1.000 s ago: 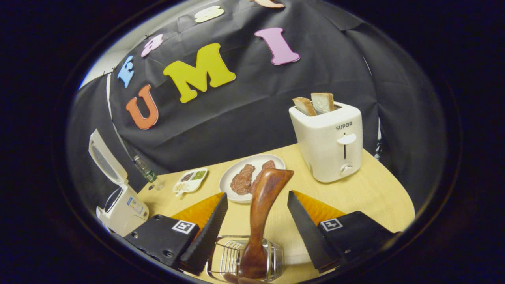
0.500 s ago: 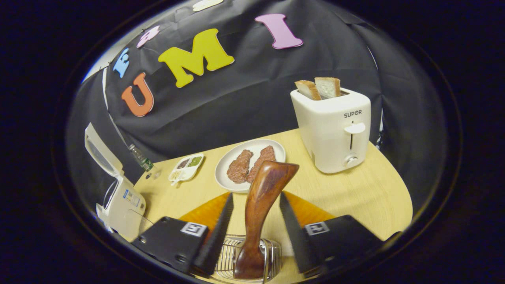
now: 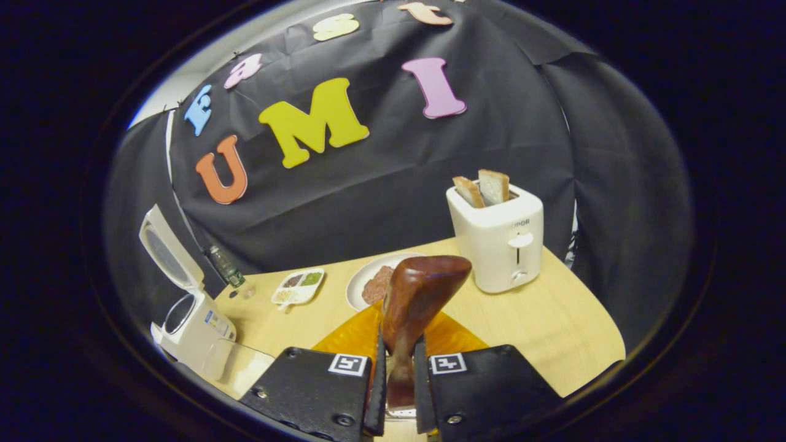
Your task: Close the left gripper, press the button to open the rice cooker; take a wooden spoon from the chopstick holder with the right hand, scoop a spoonful of rice and pour it into the rice cooker, then put the wooden spoon back into the chopstick holder.
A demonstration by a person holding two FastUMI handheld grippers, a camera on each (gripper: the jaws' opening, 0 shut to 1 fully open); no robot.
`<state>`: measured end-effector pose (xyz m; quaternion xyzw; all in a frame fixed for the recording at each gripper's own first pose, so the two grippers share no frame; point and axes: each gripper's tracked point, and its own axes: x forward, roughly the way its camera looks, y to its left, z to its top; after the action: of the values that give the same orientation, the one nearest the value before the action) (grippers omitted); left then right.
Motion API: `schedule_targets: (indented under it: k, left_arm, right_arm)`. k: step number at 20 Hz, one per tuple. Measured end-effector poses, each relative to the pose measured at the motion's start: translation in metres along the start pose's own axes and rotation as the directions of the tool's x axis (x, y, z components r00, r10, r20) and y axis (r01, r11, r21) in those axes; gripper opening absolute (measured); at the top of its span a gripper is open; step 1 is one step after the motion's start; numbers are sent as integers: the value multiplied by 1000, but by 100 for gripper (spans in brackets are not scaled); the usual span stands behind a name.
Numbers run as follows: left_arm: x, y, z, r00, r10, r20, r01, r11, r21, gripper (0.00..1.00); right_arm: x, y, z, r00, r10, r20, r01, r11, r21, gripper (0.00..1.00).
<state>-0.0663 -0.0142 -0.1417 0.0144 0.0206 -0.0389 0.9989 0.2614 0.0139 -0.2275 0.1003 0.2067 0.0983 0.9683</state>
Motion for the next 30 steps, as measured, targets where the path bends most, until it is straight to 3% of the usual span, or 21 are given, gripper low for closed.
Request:
schedule_targets:
  k: [3, 9, 14, 18, 22, 26, 29, 30]
  left_arm:
    - [-13, 4, 1, 1000, 1, 10, -1, 1000, -3, 93]
    - [-41, 16, 2, 1000, -8, 17, 8, 1000, -13, 93]
    - [-61, 23, -1, 1000, -17, 26, 18, 999, -27, 93]
    - [-74, 37, -5, 1000, -3, 29, 4, 1000, -20, 93]
    - [-78, 51, -11, 999, 13, 30, -12, 1000, -22, 93]
    - [-76, 60, -21, 1000, 21, 9, -21, 999, -35, 93]
    - [-74, 60, -28, 1000, 8, -10, -8, 998, -55, 93]
    - [-72, 60, -30, 1000, 5, -11, -6, 998, -60, 93]
  right_arm:
    - [-26, 17, 23, 997, -26, 76, 29, 999, -38, 24]
    - [-82, 94, 42, 980, 17, 196, 3, 995, -101, 24]
    - [-105, 167, 26, 961, 29, 273, 22, 983, -182, 24]
    - [-92, 208, -16, 966, 22, 256, 38, 973, -227, 24]
    - [-60, 223, -60, 980, -1, 199, 56, 961, -270, 24]
    - [-27, 210, -101, 989, -71, 128, 106, 950, -294, 24]
    - [-19, 186, -118, 979, -160, 125, 196, 905, -379, 24]
    - [-19, 193, -123, 982, -145, 123, 181, 911, -370, 24]
